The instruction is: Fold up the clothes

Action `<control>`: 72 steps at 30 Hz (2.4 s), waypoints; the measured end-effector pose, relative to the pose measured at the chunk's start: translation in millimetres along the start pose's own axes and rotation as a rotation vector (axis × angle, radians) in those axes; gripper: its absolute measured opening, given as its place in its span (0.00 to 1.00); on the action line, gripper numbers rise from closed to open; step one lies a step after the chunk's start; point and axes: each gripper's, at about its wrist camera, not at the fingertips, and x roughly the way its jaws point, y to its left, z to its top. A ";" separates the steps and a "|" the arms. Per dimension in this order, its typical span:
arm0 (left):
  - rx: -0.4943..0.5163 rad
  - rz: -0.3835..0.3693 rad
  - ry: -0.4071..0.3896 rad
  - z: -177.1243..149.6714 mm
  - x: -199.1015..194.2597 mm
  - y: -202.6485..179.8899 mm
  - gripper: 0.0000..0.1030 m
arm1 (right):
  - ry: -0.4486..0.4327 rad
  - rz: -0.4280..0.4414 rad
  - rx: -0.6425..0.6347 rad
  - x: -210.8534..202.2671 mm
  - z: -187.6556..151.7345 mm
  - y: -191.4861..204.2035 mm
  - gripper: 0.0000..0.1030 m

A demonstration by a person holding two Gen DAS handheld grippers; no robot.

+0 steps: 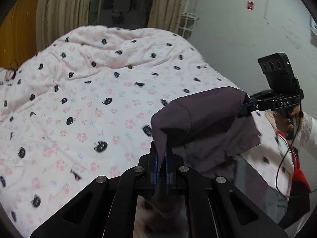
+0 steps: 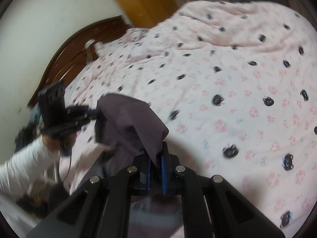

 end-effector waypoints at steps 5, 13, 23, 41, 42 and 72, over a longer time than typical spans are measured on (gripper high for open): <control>0.065 0.005 0.014 -31.0 -34.6 -38.7 0.04 | 0.061 -0.011 -0.080 -17.5 -43.2 31.5 0.09; 0.191 0.041 0.130 -93.2 -50.2 -94.1 0.04 | 0.152 -0.045 -0.184 -21.6 -117.6 80.2 0.09; 0.191 0.084 0.260 -156.3 -36.8 -118.6 0.05 | 0.250 -0.102 -0.206 10.3 -192.0 97.0 0.09; 0.028 0.128 0.086 -142.3 -106.2 -117.9 0.08 | 0.155 -0.271 -0.367 -19.2 -212.1 135.3 0.55; 0.019 0.137 0.076 -136.8 -102.1 -118.0 0.08 | 0.146 -0.266 -0.366 -25.0 -211.8 137.4 0.55; 0.016 0.228 0.186 -174.6 -22.0 -166.8 0.08 | 0.185 -0.283 -0.299 46.0 -220.0 168.1 0.32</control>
